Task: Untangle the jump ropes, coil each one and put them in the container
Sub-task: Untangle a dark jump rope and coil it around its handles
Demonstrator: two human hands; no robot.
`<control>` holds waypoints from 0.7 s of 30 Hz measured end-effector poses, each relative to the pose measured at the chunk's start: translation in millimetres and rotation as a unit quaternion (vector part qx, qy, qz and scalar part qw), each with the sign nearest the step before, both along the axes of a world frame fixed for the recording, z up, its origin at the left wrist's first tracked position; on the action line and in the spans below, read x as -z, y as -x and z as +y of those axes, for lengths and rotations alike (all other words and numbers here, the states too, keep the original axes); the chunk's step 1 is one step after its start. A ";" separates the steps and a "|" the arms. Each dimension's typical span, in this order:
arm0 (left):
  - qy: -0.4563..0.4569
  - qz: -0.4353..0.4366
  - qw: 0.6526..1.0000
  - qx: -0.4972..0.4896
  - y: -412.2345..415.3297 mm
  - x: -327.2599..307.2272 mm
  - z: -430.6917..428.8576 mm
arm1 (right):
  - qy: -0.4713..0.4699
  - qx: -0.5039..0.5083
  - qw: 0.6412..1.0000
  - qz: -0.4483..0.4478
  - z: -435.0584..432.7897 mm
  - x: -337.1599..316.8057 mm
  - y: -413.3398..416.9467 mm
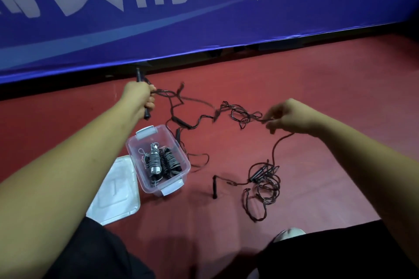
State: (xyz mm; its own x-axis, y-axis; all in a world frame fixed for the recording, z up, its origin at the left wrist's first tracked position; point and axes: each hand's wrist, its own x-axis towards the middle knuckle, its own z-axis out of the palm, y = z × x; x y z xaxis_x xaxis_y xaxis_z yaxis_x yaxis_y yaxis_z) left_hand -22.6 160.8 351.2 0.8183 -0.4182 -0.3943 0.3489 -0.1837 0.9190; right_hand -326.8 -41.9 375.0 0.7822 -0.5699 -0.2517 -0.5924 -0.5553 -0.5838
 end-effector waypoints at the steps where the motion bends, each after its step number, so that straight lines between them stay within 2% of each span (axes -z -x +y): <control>1: -0.034 -0.018 0.999 0.002 -5.0 2.7 4.2 | -0.056 -0.004 0.998 0.001 0.5 1.0 3.9; 3: -0.102 -0.055 0.992 0.050 -3.3 10.8 6.5 | -0.171 -0.014 0.985 -0.030 5.2 2.7 5.3; 4: -0.131 -0.070 0.985 0.090 2.7 13.5 5.6 | -0.197 -0.029 0.979 -0.044 9.5 2.3 2.7; 6: -0.196 -0.109 0.956 0.191 17.6 13.5 2.9 | -0.185 -0.049 0.979 -0.067 21.9 -1.6 -6.9; 8: -0.307 -0.185 0.888 0.288 27.8 7.1 1.8 | -0.148 -0.060 0.983 -0.085 31.3 -6.5 -18.3; 9: -0.361 -0.227 0.850 0.309 31.6 1.6 1.8 | -0.132 -0.067 0.985 -0.088 34.9 -8.0 -22.6; 10: -0.388 -0.258 0.828 0.312 35.3 -4.1 0.6 | -0.119 -0.073 0.986 -0.087 38.0 -9.2 -25.5; 11: -0.380 -0.272 0.830 0.304 39.4 -8.8 -2.1 | -0.112 -0.076 0.987 -0.085 41.3 -10.4 -27.3; 12: -0.345 -0.258 0.853 0.295 43.5 -12.7 -5.3 | -0.110 -0.080 0.987 -0.085 44.2 -10.5 -28.9; 14: -0.225 -0.176 0.926 0.246 50.7 -20.5 -11.3 | -0.115 -0.082 0.986 -0.094 49.2 -10.3 -31.7; 16: -0.092 -0.105 0.969 0.202 55.9 -30.7 -12.7 | -0.127 -0.078 0.983 -0.112 52.2 -10.4 -34.2; 18: 0.005 -0.100 0.968 0.228 64.6 -40.0 -12.5 | -0.135 -0.071 0.980 -0.129 54.3 -10.8 -36.3; 21: 0.061 -0.123 0.924 0.357 89.9 -42.2 -11.5 | -0.150 -0.067 0.973 -0.160 60.7 -13.0 -40.4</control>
